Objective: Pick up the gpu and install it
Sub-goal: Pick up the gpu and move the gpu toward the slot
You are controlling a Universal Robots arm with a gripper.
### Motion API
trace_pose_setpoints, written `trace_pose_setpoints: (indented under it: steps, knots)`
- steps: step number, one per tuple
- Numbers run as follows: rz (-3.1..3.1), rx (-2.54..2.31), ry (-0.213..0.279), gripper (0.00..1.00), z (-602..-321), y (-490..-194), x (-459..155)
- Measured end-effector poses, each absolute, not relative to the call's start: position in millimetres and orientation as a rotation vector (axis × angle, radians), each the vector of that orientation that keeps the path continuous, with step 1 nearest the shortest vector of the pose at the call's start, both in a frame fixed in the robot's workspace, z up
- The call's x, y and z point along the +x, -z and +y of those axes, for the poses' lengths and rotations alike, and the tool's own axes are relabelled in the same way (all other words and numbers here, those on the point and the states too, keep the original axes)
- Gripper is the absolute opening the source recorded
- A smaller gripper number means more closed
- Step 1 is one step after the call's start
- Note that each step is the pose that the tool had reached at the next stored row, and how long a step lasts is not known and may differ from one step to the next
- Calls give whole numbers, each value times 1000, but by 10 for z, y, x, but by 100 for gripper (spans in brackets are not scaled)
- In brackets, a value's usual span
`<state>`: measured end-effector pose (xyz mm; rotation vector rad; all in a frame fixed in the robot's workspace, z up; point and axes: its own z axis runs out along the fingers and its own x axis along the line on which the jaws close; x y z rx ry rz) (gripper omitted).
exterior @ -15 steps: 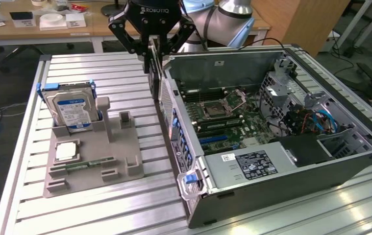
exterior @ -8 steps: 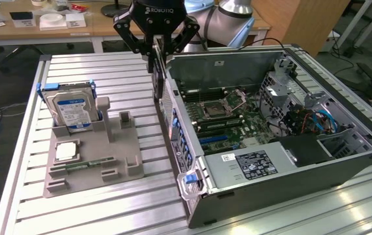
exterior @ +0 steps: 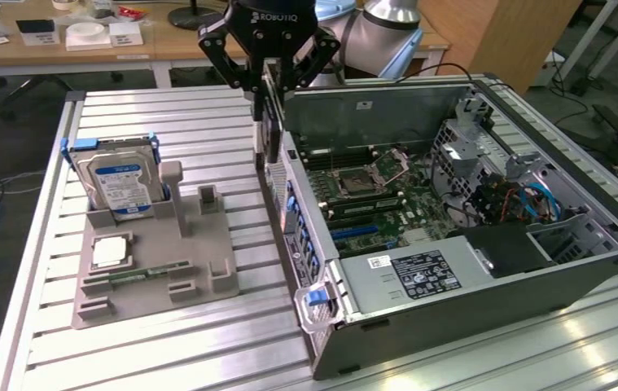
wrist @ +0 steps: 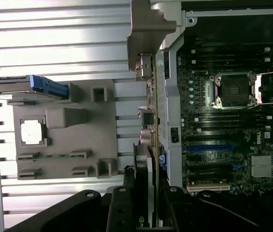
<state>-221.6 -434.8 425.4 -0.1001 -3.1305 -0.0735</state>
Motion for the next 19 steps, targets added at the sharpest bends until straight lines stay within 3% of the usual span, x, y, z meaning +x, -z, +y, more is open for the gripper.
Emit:
trace_pose_setpoints:
  steps: [19]
  knots:
    - [-3130, -100, 74, 28, -4348, -4254, -2029]
